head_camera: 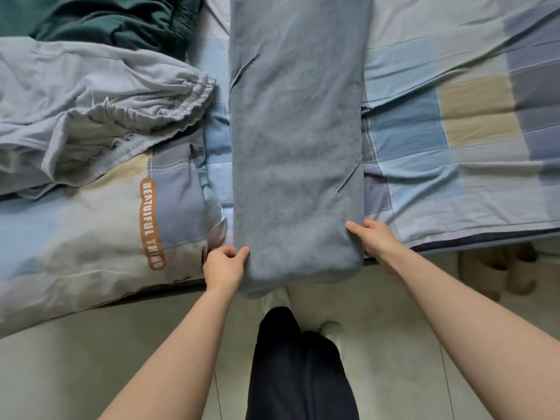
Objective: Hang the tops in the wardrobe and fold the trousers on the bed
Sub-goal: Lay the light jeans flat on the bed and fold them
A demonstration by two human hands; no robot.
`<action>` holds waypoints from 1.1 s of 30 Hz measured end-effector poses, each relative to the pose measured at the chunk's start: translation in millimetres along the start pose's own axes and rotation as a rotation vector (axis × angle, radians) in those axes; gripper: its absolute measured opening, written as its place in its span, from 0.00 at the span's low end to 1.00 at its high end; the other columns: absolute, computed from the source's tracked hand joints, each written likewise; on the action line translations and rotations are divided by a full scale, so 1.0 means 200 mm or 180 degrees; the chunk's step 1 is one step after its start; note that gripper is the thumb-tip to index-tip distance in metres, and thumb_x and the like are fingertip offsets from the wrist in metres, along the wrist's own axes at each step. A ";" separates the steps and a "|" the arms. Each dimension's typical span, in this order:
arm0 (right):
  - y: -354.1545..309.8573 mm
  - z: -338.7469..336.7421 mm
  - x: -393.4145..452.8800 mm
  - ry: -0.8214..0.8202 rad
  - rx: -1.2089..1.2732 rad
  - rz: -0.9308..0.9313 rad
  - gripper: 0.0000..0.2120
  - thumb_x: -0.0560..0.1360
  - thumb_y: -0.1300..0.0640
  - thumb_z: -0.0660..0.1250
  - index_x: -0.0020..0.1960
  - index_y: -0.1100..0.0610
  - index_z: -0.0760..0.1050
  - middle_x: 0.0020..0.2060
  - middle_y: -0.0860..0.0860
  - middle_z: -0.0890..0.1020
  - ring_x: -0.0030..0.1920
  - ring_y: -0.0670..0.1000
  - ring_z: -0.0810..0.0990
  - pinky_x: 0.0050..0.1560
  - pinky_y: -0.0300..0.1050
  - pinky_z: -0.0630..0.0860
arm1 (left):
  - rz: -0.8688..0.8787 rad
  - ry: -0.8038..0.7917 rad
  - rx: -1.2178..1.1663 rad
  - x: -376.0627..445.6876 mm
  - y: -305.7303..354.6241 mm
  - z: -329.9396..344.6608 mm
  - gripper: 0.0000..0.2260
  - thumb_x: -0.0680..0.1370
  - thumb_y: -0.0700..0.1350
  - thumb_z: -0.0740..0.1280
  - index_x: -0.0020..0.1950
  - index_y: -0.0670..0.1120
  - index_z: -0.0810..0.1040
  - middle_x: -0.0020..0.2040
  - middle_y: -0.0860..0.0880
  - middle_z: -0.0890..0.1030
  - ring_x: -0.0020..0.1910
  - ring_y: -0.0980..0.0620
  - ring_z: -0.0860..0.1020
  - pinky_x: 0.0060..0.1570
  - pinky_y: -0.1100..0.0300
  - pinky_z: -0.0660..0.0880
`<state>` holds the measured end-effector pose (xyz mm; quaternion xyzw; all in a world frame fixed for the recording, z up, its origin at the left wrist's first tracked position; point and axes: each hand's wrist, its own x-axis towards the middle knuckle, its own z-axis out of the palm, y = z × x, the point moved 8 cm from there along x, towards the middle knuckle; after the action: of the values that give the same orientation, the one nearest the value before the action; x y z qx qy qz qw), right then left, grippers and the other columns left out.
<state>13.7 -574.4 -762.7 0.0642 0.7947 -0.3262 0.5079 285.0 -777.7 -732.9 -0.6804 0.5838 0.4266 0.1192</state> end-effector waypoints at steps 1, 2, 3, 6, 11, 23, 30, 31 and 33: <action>0.02 0.03 -0.01 -0.0225 -0.0070 0.0094 0.07 0.76 0.53 0.69 0.48 0.57 0.79 0.45 0.54 0.82 0.41 0.51 0.81 0.38 0.39 0.78 | 0.0010 -0.0190 -0.0315 -0.01 -0.03 0.01 0.17 0.76 0.48 0.71 0.32 0.46 0.67 0.31 0.46 0.69 0.36 0.47 0.67 0.38 0.55 0.63; 0.06 0.06 -0.03 -0.0436 -0.0118 0.0199 0.10 0.75 0.52 0.69 0.51 0.58 0.79 0.48 0.54 0.83 0.46 0.53 0.83 0.47 0.44 0.80 | 0.0041 -0.0387 -0.0575 -0.02 -0.04 0.02 0.18 0.76 0.48 0.70 0.32 0.47 0.66 0.31 0.47 0.66 0.36 0.49 0.65 0.37 0.55 0.62; 0.10 0.07 -0.06 -0.0598 -0.0149 0.0302 0.12 0.75 0.50 0.69 0.52 0.58 0.79 0.50 0.54 0.84 0.49 0.54 0.83 0.55 0.49 0.79 | 0.0103 -0.0574 -0.0709 -0.03 -0.05 0.03 0.16 0.77 0.47 0.69 0.33 0.47 0.67 0.32 0.47 0.67 0.36 0.50 0.66 0.38 0.55 0.65; 0.22 0.04 -0.17 -0.0801 -0.0038 0.0544 0.13 0.76 0.46 0.66 0.53 0.54 0.78 0.53 0.48 0.82 0.54 0.49 0.80 0.59 0.52 0.75 | 0.0182 -0.1125 -0.0894 -0.10 -0.11 0.05 0.10 0.81 0.47 0.64 0.43 0.45 0.79 0.45 0.48 0.81 0.46 0.50 0.78 0.55 0.49 0.76; 0.26 -0.06 -0.26 -0.1064 0.0323 0.0438 0.11 0.75 0.48 0.68 0.54 0.52 0.80 0.53 0.45 0.83 0.55 0.46 0.79 0.56 0.53 0.72 | 0.0001 -0.1453 -0.1250 -0.19 -0.13 0.09 0.14 0.83 0.51 0.58 0.52 0.49 0.82 0.52 0.51 0.85 0.52 0.52 0.83 0.48 0.57 0.79; 0.37 -0.15 -0.53 -0.1252 0.0203 0.0193 0.09 0.77 0.58 0.67 0.54 0.62 0.78 0.46 0.57 0.79 0.47 0.56 0.75 0.52 0.57 0.78 | 0.0595 -0.1527 -0.0717 -0.51 -0.22 0.14 0.18 0.75 0.39 0.73 0.62 0.49 0.73 0.56 0.55 0.81 0.52 0.61 0.81 0.48 0.68 0.76; 0.51 -0.15 -0.68 -0.0634 0.0233 0.0055 0.08 0.78 0.55 0.65 0.45 0.60 0.71 0.37 0.56 0.71 0.37 0.52 0.71 0.34 0.40 0.67 | 0.0045 -0.1375 -0.1551 -0.65 -0.42 0.12 0.10 0.78 0.40 0.68 0.58 0.42 0.73 0.53 0.47 0.84 0.48 0.49 0.84 0.41 0.57 0.81; 0.49 -0.18 -0.70 -0.0452 0.0087 -0.0092 0.11 0.78 0.54 0.65 0.42 0.59 0.70 0.34 0.55 0.69 0.34 0.50 0.69 0.32 0.39 0.65 | 0.0016 -0.1341 -0.1670 -0.67 -0.41 0.11 0.10 0.78 0.40 0.68 0.58 0.42 0.73 0.52 0.46 0.84 0.49 0.48 0.84 0.41 0.57 0.81; 0.44 -0.23 -0.74 -0.0218 -0.0128 -0.0328 0.15 0.78 0.52 0.65 0.38 0.58 0.67 0.31 0.53 0.66 0.32 0.49 0.64 0.31 0.41 0.61 | 0.0025 -0.1247 -0.1820 -0.69 -0.38 0.08 0.09 0.79 0.41 0.68 0.57 0.42 0.74 0.51 0.47 0.85 0.49 0.48 0.85 0.41 0.57 0.81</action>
<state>87.7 -445.4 -665.7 0.0017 0.7855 -0.3380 0.5184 353.1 -649.4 -668.6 -0.5892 0.4093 0.6959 0.0319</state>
